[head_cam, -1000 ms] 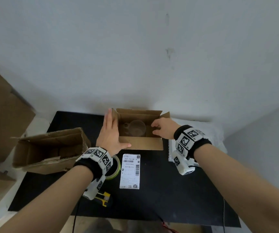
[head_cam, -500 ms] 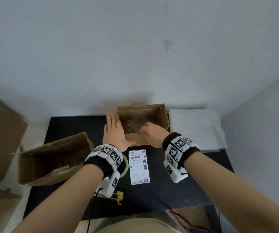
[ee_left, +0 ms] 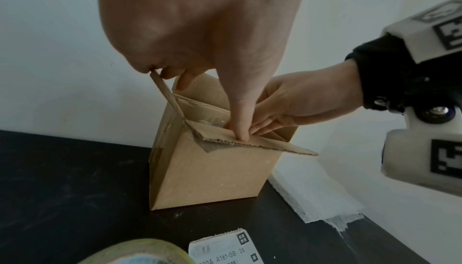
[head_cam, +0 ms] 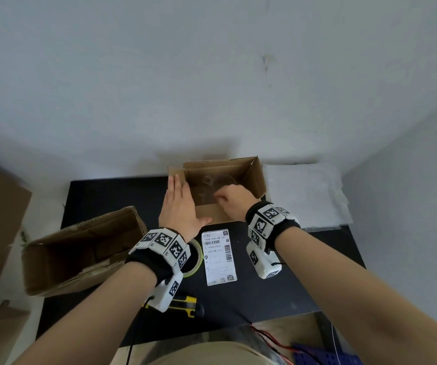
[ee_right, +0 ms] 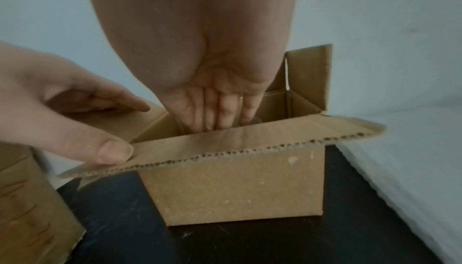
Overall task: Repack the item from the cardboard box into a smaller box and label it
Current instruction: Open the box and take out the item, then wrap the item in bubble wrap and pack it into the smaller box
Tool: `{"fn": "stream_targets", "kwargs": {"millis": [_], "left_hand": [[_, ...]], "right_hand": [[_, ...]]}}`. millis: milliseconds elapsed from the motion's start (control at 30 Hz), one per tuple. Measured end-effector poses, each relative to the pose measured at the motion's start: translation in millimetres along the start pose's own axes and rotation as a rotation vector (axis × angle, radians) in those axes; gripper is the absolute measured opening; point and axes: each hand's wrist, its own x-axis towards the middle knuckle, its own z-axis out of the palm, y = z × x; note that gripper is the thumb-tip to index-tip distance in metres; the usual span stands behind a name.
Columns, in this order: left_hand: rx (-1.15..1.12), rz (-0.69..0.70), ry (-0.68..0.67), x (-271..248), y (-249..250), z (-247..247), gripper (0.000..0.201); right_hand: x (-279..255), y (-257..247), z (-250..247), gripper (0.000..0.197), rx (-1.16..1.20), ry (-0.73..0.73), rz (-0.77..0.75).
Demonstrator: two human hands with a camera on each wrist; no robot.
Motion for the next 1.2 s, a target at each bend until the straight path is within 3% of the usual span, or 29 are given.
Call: {"fn": "stream_targets", "kwargs": {"millis": [133,300,633,833,1033,1200], "left_hand": [[0.025,0.020,0.008,-1,2,-1,0.105],[0.090,0.051,0.020,-2,2,0,0.098],[0.109,0.113,0.020,-1,11,-1,0.080],[0.182,0.191,-0.016,-2,16,-5,0.054],[0.226,0.318,0.007,-3,28,-17,0.037],[0.112,0.573,0.123,-1,77,-26,0.033]], "right_hand": [[-1,12,-1,0.029,0.283,0.166,0.056],[2,21,-2,0.027,0.602,0.145,0.140],[0,28,-2,0.034,0.299,0.045,0.210],[-13,29,-1,0.035,0.189,0.042,0.172],[-45,24,-13,0.035,0.140,0.247,0.071],[-83,48,-39,0.037,0.098,0.420,0.155]]}}
